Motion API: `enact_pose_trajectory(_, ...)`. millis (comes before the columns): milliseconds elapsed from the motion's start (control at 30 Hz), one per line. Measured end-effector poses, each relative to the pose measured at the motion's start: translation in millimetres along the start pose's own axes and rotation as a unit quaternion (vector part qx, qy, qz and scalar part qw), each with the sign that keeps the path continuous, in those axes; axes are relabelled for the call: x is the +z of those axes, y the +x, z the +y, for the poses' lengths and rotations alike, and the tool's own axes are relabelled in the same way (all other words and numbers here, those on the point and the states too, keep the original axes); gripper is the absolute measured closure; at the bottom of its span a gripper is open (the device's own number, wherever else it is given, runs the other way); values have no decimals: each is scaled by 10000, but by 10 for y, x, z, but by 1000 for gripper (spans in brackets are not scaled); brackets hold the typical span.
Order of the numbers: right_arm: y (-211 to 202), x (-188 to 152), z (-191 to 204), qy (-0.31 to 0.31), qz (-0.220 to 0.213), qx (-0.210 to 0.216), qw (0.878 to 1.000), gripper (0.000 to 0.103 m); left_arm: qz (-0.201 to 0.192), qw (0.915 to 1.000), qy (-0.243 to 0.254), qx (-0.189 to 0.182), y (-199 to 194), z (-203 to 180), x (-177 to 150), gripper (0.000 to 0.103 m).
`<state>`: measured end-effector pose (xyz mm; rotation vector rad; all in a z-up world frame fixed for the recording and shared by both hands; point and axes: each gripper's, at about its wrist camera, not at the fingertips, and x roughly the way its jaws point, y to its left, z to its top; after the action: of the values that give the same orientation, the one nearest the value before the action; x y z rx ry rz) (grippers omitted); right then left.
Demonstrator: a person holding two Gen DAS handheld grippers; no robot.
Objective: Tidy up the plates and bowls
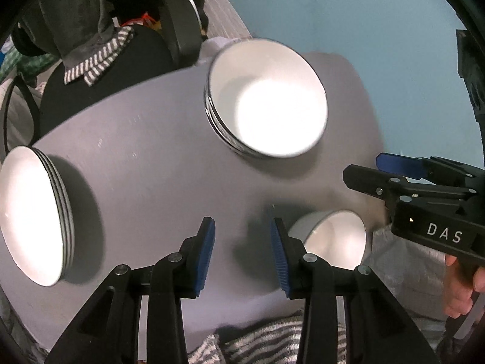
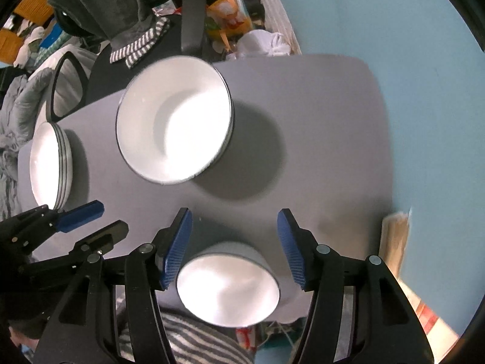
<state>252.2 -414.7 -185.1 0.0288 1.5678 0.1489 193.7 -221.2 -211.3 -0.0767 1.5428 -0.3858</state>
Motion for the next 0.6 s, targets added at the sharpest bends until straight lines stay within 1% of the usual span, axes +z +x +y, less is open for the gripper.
enact_pose_trajectory(67, -3, -75, -19, 65, 8, -5, 10000, 44, 19, 10000, 35, -17, 0, -10, -62, 64)
enact_pose_trajectory(100, -4, -102, -25, 87, 14, 2, 10000, 43, 31, 10000, 63, -33, 4, -24, -98, 60)
enact_pose_trajectory(133, -3, -141, -33, 127, 24, 25, 9999, 38, 31, 9999, 85, -45, 1, -36, -121, 53)
enact_pose_trajectory(167, -3, -182, -46, 175, 16, 59, 9998, 37, 9, 9999, 117, -69, -1, -51, -148, 51)
enact_pose_trajectory(300, 14, -314, -100, 347, 39, 109, 9993, 36, 80, 9995, 265, -170, 37, -117, -219, 51)
enact_pose_trajectory(433, 48, -438, -165, 485, 65, 54, 9988, 36, 132, 9990, 356, -240, 86, -177, -261, 50)
enact_pose_trajectory(600, 97, -573, -268, 650, 112, -24, 9978, 36, 272, 9986, 302, -345, 177, -200, -300, 50)
